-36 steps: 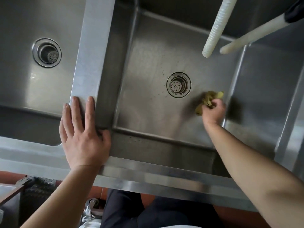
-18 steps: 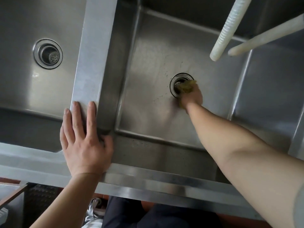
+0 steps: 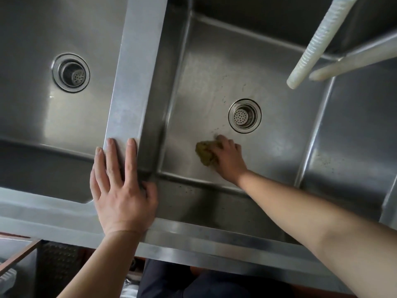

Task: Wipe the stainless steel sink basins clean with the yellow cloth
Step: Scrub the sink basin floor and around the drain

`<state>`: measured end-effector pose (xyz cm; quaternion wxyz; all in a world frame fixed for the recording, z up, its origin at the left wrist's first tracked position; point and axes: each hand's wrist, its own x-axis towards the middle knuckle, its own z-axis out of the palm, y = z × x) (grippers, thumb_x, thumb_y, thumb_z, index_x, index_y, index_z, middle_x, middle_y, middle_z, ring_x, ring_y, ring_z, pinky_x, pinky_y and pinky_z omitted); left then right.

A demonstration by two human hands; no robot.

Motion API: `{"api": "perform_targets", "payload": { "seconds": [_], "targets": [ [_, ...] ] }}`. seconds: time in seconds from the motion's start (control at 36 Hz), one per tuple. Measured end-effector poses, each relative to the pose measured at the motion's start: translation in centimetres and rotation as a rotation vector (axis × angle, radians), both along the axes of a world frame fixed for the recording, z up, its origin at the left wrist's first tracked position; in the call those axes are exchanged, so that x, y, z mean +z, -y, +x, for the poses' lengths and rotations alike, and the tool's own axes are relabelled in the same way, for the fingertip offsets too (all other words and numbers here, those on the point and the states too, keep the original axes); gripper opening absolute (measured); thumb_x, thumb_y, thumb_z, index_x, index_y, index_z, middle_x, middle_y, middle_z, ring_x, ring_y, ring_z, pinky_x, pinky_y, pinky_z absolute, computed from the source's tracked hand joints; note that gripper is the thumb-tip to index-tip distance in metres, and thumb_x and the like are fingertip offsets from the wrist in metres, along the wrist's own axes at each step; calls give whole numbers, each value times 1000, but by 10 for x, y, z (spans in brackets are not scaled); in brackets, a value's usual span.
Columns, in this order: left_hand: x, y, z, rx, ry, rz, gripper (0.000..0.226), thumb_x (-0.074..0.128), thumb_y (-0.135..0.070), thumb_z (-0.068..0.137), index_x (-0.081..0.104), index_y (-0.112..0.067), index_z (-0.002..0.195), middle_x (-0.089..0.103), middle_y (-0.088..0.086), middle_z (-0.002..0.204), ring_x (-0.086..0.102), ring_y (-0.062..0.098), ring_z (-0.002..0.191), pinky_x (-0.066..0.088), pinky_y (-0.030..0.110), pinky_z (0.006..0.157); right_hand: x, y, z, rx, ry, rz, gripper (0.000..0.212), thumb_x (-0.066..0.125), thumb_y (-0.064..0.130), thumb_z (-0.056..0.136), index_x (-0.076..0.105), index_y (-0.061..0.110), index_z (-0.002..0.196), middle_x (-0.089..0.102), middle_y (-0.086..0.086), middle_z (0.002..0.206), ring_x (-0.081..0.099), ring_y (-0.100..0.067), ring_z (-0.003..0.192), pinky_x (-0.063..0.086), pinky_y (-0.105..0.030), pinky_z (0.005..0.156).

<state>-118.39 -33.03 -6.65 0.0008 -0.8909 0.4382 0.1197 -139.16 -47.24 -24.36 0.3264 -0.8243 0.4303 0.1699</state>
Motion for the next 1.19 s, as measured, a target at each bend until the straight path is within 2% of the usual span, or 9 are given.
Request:
{"api": "perform_targets", "payload": {
  "seconds": [0.17, 0.28, 0.42, 0.61, 0.69, 0.83, 0.94, 1.11, 1.19],
  "targets": [
    [1, 1, 0, -2, -10, 18, 88, 53, -33, 79, 14, -26, 158, 12, 14, 164, 11, 37, 151, 18, 54, 119, -4, -9, 23, 192, -2, -41, 58, 64, 13, 84, 53, 25, 140, 42, -9, 150, 40, -38, 129, 34, -47, 96],
    [1, 1, 0, -1, -4, 10, 91, 55, -31, 76, 16, -26, 158, 12, 14, 164, 12, 38, 150, 18, 54, 119, -8, 17, 34, 228, -43, -51, 55, 58, 19, 90, 46, 25, 144, 37, -8, 153, 36, -36, 133, 35, -46, 96],
    [0, 0, 0, -1, 11, 1, 91, 56, -31, 75, 19, -24, 158, 14, 15, 164, 15, 38, 150, 19, 54, 119, -13, 59, 31, -153, -116, -136, 62, 60, 20, 83, 43, 24, 142, 48, -11, 134, 47, -39, 116, 48, -47, 85],
    [1, 0, 0, 5, -7, 9, 92, 56, -31, 75, 17, -26, 158, 11, 13, 164, 13, 37, 150, 18, 53, 119, -2, 96, 21, -544, -53, 30, 47, 53, 20, 79, 59, 20, 125, 52, -13, 129, 52, -39, 118, 47, -40, 96],
    [2, 0, 0, 10, -25, 22, 93, 56, -33, 76, 14, -28, 158, 10, 12, 165, 10, 36, 151, 16, 52, 120, 5, 90, 22, -659, 9, 57, 40, 50, 23, 76, 66, 18, 112, 59, -14, 122, 58, -36, 110, 46, -33, 88],
    [3, 2, 0, 14, -56, 39, 93, 55, -33, 76, 12, -29, 158, 9, 11, 165, 9, 35, 151, 14, 51, 121, 13, 74, 24, -1032, 137, 144, 33, 49, 1, 74, 67, 18, 95, 68, -4, 93, 64, -27, 87, 48, -19, 68],
    [5, 1, 0, 20, -70, 35, 95, 56, -32, 75, 11, -31, 158, 9, 9, 165, 8, 33, 152, 13, 48, 121, 20, 63, 18, -1250, 249, 235, 29, 55, 6, 66, 64, 25, 86, 68, -1, 88, 68, -30, 90, 59, -43, 82],
    [7, 1, -2, 27, -81, 16, 97, 62, -29, 76, 9, -34, 158, 7, 6, 166, 7, 31, 152, 14, 49, 122, 55, 47, -5, -1460, 346, 418, 45, 65, 7, 69, 64, 26, 109, 71, -9, 107, 70, -28, 94, 59, -51, 83],
    [7, 1, -1, 12, -85, 17, 103, 68, -28, 76, 6, -35, 157, 5, 5, 166, 7, 31, 152, 15, 50, 121, 73, 40, -23, -1550, 366, 463, 23, 65, -2, 76, 69, 17, 88, 73, -18, 101, 71, -30, 85, 60, -52, 79]
  ]
}}
